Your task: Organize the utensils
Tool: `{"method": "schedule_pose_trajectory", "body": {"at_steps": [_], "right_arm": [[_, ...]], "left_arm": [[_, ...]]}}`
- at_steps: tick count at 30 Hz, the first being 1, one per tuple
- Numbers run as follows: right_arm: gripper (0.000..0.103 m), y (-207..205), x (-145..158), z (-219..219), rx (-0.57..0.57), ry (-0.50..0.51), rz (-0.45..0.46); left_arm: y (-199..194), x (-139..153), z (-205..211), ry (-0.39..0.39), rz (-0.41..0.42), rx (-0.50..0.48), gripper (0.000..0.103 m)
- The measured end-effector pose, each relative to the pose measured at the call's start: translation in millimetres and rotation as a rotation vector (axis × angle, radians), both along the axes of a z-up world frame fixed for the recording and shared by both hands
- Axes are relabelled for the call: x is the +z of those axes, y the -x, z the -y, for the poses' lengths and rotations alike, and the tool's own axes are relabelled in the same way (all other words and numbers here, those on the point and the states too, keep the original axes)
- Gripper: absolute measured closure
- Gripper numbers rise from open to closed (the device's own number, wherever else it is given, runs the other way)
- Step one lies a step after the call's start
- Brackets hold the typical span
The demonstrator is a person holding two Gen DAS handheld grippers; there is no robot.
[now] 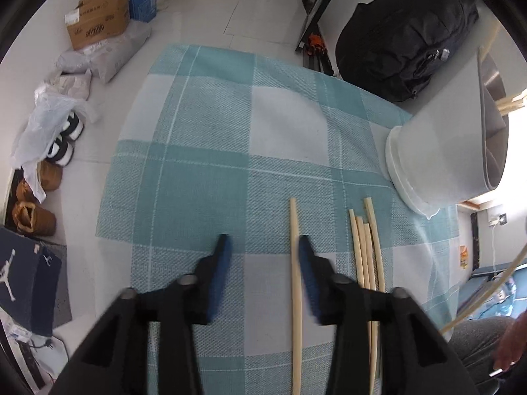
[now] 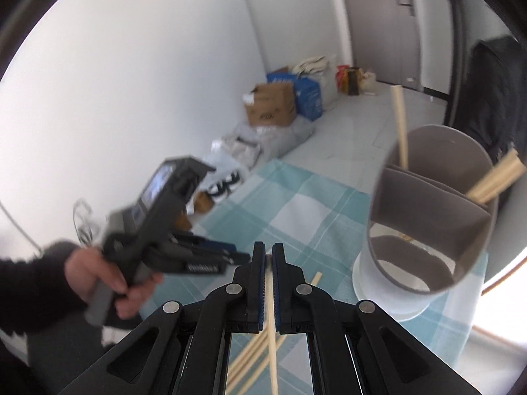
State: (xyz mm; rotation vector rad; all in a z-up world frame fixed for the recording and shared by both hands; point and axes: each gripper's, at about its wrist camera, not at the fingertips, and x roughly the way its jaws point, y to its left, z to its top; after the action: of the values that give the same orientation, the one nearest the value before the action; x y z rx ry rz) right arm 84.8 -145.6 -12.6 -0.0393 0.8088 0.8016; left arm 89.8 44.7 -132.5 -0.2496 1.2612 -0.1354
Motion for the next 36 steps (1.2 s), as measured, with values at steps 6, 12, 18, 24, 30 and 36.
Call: {"method": "schedule_pose_trajectory", "body": {"at_steps": [6, 12, 18, 24, 30, 36], "right_arm": [[0.1, 9, 17, 40, -0.148, -0.169, 0.0], [0.1, 9, 29, 66, -0.226, -0.241, 0.012], [0.1, 6, 32, 82, -0.263, -0.272, 0.012], [0.1, 3, 23, 93, -0.294, -0.277, -0.011], [0.1, 11, 28, 96, -0.301, -0.284, 0.022], [0.1, 14, 28, 92, -0.306, -0.273, 0.038]], "left_arm": [[-4, -2, 18, -0.093, 0.026, -0.024, 0.058], [-8, -6, 33, -0.251, 0.04, -0.051, 0.06], [-2, -5, 53, -0.332, 0.092, -0.139, 0.102], [-6, 0, 27, -0.138, 0.103, -0.044, 0.102], [16, 50, 8, -0.078, 0.334, 0.033, 0.102], [46, 96, 4, -0.059, 0.506, 0.09, 0.102]]}}
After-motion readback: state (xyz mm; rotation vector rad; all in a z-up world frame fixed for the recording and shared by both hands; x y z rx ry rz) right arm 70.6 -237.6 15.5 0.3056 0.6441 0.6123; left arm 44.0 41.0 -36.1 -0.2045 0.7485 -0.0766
